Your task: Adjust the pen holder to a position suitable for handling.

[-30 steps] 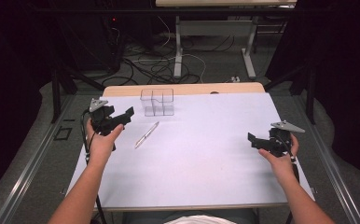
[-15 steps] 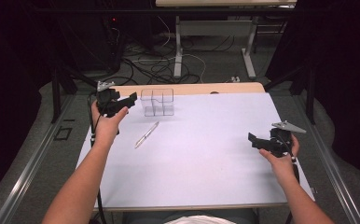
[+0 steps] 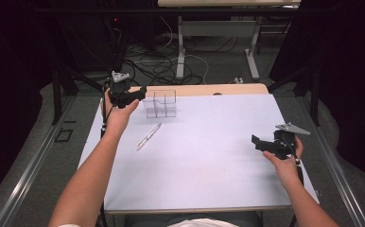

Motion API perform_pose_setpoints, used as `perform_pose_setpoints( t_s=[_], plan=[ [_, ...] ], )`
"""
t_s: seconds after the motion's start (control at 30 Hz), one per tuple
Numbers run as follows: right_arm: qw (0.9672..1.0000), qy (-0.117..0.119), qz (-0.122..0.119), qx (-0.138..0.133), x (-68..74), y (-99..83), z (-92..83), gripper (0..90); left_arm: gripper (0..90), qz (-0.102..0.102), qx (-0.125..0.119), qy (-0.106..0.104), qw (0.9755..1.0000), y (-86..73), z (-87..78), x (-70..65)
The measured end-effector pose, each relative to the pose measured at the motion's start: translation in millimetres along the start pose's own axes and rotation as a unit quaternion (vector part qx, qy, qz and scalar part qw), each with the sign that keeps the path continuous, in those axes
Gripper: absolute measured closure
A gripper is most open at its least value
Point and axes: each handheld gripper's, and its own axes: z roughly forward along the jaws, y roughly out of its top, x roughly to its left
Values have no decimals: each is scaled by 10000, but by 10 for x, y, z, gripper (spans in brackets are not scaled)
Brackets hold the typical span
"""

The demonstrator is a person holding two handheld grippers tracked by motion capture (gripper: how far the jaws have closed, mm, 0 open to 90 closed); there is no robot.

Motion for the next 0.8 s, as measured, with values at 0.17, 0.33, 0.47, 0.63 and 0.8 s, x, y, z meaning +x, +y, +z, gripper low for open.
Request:
perform_pose_setpoints(
  t_s=[0.17, 0.33, 0.47, 0.63, 0.8],
  plan=[
    [10000, 11, 3, 2, -1, 0, 1, 12, 402, -14, 47, -40, 10000, 6, 106, -21],
    [10000, 24, -3, 7, -2, -1, 2, 14, 426, -16, 163, -36, 9999, 6, 211, -36],
    [10000, 49, 15, 15, 4, -4, 7, 16, 448, -91, 136, 5, 9999, -8, 276, -21],
    [10000, 74, 26, 44, 3, -10, 16, 22, 507, -265, 175, 30, 9995, -34, 355, 26],
    [9999, 114, 49, 72, 2, -16, 22, 32, 579, -390, 318, 5, 9987, -68, 415, 69]
  ],
)
